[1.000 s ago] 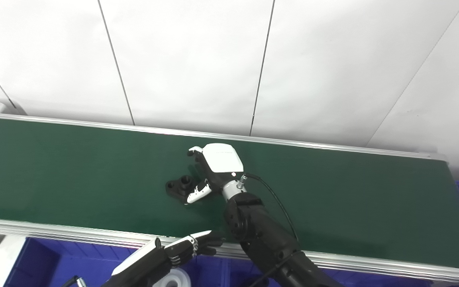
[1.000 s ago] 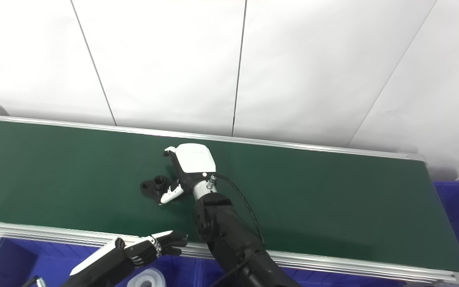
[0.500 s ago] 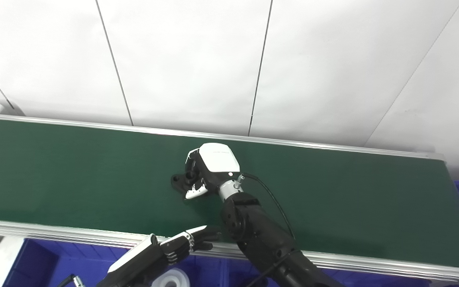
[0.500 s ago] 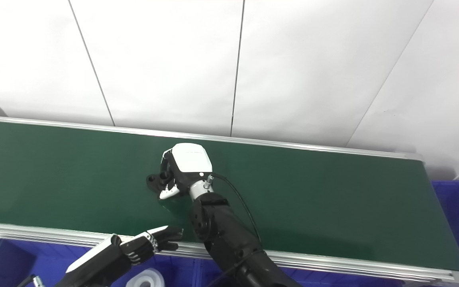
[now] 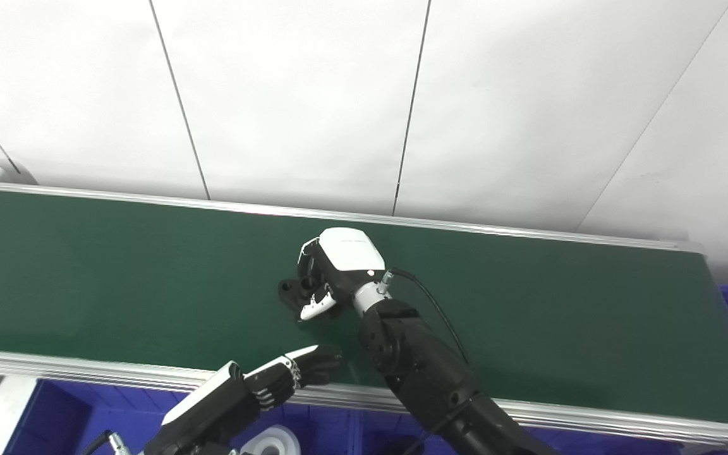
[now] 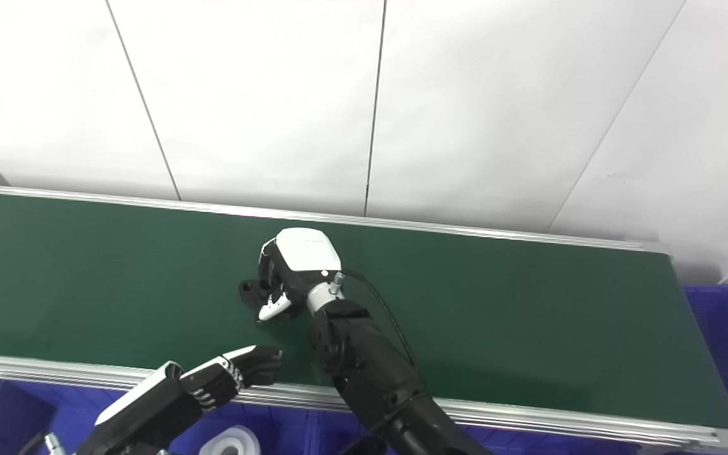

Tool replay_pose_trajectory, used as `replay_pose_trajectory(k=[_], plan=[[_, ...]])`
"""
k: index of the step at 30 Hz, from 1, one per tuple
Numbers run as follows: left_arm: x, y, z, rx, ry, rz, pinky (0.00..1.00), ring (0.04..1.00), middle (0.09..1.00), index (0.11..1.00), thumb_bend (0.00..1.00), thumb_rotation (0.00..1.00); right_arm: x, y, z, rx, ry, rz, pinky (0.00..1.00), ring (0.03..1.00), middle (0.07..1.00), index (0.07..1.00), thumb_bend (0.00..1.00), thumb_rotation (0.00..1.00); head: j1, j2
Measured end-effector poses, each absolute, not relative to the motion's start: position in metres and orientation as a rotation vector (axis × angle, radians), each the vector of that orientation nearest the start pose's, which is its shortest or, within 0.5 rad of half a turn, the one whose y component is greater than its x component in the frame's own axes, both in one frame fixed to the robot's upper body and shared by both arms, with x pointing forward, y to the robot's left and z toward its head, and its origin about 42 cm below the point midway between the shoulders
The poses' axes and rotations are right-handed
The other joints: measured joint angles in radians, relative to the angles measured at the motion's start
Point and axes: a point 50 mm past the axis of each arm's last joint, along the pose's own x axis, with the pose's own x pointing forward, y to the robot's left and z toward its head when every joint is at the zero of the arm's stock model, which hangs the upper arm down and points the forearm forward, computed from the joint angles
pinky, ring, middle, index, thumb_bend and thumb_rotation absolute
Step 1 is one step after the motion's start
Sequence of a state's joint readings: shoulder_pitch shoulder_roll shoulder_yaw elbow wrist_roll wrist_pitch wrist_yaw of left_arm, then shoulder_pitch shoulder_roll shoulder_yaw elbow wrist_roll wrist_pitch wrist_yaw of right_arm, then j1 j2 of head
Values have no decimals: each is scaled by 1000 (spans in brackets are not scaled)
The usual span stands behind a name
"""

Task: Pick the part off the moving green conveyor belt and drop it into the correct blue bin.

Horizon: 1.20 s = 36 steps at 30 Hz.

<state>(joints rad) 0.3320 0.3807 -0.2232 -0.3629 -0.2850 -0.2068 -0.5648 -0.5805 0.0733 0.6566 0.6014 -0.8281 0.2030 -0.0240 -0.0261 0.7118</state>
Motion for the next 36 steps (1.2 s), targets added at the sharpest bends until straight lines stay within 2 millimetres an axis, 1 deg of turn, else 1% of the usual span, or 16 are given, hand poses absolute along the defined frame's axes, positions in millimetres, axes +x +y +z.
replay_pose_trajectory(k=[2,4,6,8,10,12,13,16,20,25,28,30,33,36], plan=[[153,238,133,32,-155,-806,916,934,940,911,356,377,394,-3,109,-1176,-135,562,392,442,459,499,531,0,0,0],[154,239,133,32,-151,-804,918,936,941,911,367,403,395,-6,108,-1158,-120,557,364,421,445,504,530,0,0,-2],[154,239,133,26,-147,-803,918,937,941,912,388,449,397,-8,106,-1137,-112,552,357,419,447,502,530,0,2,-3],[154,240,134,23,-149,-803,919,937,940,912,390,453,398,-11,105,-1113,-109,546,345,408,441,503,529,0,0,-5],[155,240,134,24,-151,-801,919,937,939,911,394,456,398,-13,104,-1098,-105,537,343,406,437,504,529,0,-3,-3],[156,240,135,25,-153,-801,918,938,937,910,400,458,399,-16,103,-1089,-99,532,374,421,449,500,530,0,-6,-5],[157,240,135,24,-155,-801,919,940,939,910,400,451,399,-17,104,-1087,-98,530,388,431,458,496,530,0,-8,-6],[159,240,136,7,-164,-801,913,938,936,908,402,432,398,-23,103,-1073,-91,521,355,415,470,505,525,0,-8,-5],[160,240,136,6,-166,-802,913,939,939,909,409,438,395,-31,103,-1030,-79,499,332,396,488,520,518,0,-9,-5],[160,239,136,6,-168,-802,911,937,939,910,412,439,387,-44,105,-1000,-79,482,337,391,488,526,516,0,-8,-6],[161,239,137,6,-170,-803,912,936,940,910,407,437,382,-49,110,-985,-90,476,344,390,483,529,516,0,-11,-3],[161,239,136,7,-169,-803,909,935,940,909,388,407,378,-51,113,-977,-98,480,344,386,481,531,515,0,-14,-3],[161,240,136,7,-167,-803,911,935,938,907,378,377,373,-57,116,-963,-93,475,325,380,469,536,514,0,-21,2],[161,240,135,7,-165,-802,911,934,937,906,371,362,373,-64,126,-954,-78,450,305,374,461,539,514,0,-35,5]])
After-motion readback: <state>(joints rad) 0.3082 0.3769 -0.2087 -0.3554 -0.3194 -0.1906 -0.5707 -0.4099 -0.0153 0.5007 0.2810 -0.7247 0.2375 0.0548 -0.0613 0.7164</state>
